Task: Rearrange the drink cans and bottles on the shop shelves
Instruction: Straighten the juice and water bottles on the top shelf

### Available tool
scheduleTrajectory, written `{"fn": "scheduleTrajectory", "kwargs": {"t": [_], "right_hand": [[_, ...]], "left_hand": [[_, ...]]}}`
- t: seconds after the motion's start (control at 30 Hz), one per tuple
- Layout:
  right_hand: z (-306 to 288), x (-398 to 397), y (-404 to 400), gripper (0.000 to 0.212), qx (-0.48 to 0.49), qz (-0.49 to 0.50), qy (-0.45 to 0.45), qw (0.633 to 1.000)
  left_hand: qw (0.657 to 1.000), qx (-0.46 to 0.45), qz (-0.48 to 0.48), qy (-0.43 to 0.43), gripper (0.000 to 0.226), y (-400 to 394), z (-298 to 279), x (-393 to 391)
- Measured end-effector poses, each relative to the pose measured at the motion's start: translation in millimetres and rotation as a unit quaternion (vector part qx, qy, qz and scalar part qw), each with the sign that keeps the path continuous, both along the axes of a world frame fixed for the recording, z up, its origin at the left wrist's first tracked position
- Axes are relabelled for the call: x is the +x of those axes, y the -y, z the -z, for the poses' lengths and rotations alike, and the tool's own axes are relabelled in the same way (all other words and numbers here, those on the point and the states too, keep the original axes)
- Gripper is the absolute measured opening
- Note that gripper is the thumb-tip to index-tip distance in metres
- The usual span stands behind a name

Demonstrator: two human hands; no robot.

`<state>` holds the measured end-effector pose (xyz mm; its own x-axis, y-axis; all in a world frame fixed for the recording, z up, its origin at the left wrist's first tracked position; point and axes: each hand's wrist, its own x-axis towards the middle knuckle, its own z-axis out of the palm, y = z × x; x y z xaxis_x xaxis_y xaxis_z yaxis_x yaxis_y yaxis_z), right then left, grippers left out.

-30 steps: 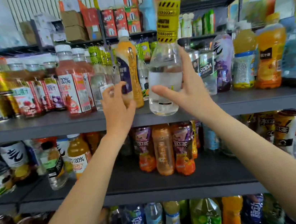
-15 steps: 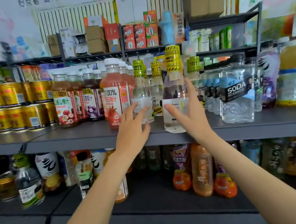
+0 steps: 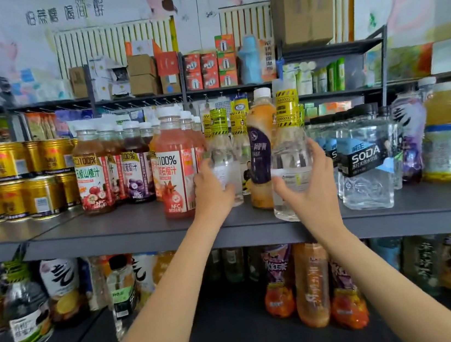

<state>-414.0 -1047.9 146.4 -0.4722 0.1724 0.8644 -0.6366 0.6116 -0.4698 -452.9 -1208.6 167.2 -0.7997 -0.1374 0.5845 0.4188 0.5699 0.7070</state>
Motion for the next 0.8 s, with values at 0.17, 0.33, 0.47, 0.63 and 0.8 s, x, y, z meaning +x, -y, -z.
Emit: {"fn": "scheduleTrajectory", "kwargs": {"t": [0.17, 0.33, 0.47, 0.63, 0.8], "right_hand": [[-6.4, -4.1, -21.6, 0.083, 0.032, 0.011, 0.033, 0.999], [-5.2, -2.7, -20.8, 0.083, 0.032, 0.015, 0.027, 0.999], [-4.8, 0.5, -20.6, 0.083, 0.002, -0.019, 0.024, 1.000], [-3.9, 10.1, -16.2, 0.084, 0.016, -0.082, 0.015, 0.996], [-10.8, 7.9, 26.5, 0.080, 0.105, -0.097, -0.006, 0.990]], "left_hand": [[0.997, 0.018, 0.078, -0.005, 0.067, -23.0, -3.2, 4.7], [0.996, 0.014, 0.093, 0.004, 0.059, -28.3, -5.5, 5.3], [0.993, -0.009, 0.116, 0.034, 0.053, -26.4, -5.9, 8.8], [0.995, -0.050, 0.081, 0.005, 0.047, -16.0, -0.5, 11.1], [0.971, -0.054, -0.095, -0.212, 0.035, 18.0, 13.1, 30.0]]}}
